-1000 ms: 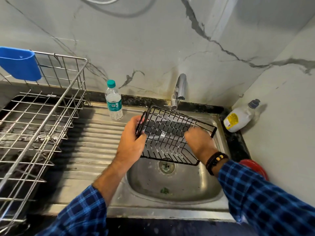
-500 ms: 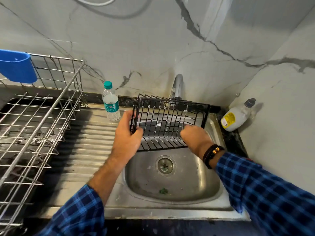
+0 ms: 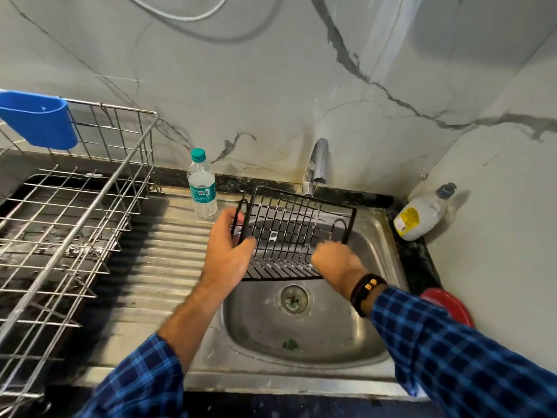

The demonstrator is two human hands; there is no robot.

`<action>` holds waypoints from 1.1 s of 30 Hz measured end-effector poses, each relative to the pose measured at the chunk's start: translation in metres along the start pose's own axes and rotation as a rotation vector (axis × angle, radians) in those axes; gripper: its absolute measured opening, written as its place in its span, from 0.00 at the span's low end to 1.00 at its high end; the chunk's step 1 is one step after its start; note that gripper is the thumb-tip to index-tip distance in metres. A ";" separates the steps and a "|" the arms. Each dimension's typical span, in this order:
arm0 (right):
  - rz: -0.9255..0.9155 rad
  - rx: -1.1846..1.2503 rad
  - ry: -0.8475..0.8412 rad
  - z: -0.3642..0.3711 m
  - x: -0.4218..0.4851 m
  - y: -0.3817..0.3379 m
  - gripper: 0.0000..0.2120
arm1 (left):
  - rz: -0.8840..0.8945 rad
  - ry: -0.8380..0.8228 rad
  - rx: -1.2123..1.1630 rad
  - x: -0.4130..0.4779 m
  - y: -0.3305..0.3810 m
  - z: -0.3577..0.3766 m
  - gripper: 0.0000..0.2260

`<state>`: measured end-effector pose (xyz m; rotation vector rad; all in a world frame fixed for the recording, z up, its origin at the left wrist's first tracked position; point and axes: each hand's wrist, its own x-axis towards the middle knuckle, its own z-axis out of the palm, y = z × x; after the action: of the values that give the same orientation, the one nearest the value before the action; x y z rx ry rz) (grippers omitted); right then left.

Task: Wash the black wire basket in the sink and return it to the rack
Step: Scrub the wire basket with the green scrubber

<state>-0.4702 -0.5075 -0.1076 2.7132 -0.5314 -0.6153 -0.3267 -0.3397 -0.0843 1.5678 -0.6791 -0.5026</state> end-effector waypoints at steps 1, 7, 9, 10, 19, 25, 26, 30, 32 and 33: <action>0.009 0.028 -0.015 0.001 0.000 -0.001 0.07 | -0.033 0.001 -0.002 0.001 -0.001 -0.002 0.17; 0.264 0.163 0.189 -0.015 0.000 0.024 0.12 | -0.258 -0.069 -0.049 -0.002 -0.015 -0.006 0.13; 0.279 0.187 0.201 -0.017 0.002 0.024 0.13 | -0.286 -0.095 -0.095 -0.007 -0.017 -0.001 0.12; 0.269 0.189 0.199 -0.015 0.003 0.021 0.13 | -0.285 -0.100 -0.117 -0.010 -0.018 0.002 0.15; 0.524 0.882 0.204 -0.017 0.009 -0.045 0.06 | -0.201 -0.006 -0.081 -0.018 -0.016 0.013 0.15; 0.355 1.231 0.189 -0.040 0.015 -0.063 0.03 | -0.200 -0.041 -0.051 -0.025 -0.018 0.016 0.16; 0.391 1.210 0.195 -0.036 0.013 -0.052 0.02 | -0.212 -0.042 -0.078 -0.026 -0.019 0.014 0.14; 0.710 0.940 0.296 -0.013 0.004 0.000 0.06 | -0.269 -0.033 -0.204 -0.030 -0.027 0.005 0.17; 0.698 0.965 0.351 -0.018 0.005 -0.001 0.06 | -0.288 -0.032 -0.243 -0.030 -0.027 0.006 0.17; 0.622 0.987 0.362 -0.025 0.008 -0.011 0.06 | -0.286 -0.036 -0.248 -0.030 -0.025 0.010 0.17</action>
<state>-0.4491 -0.4957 -0.0924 3.0429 -1.8405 0.4261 -0.3524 -0.3258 -0.1123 1.4286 -0.4021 -0.7989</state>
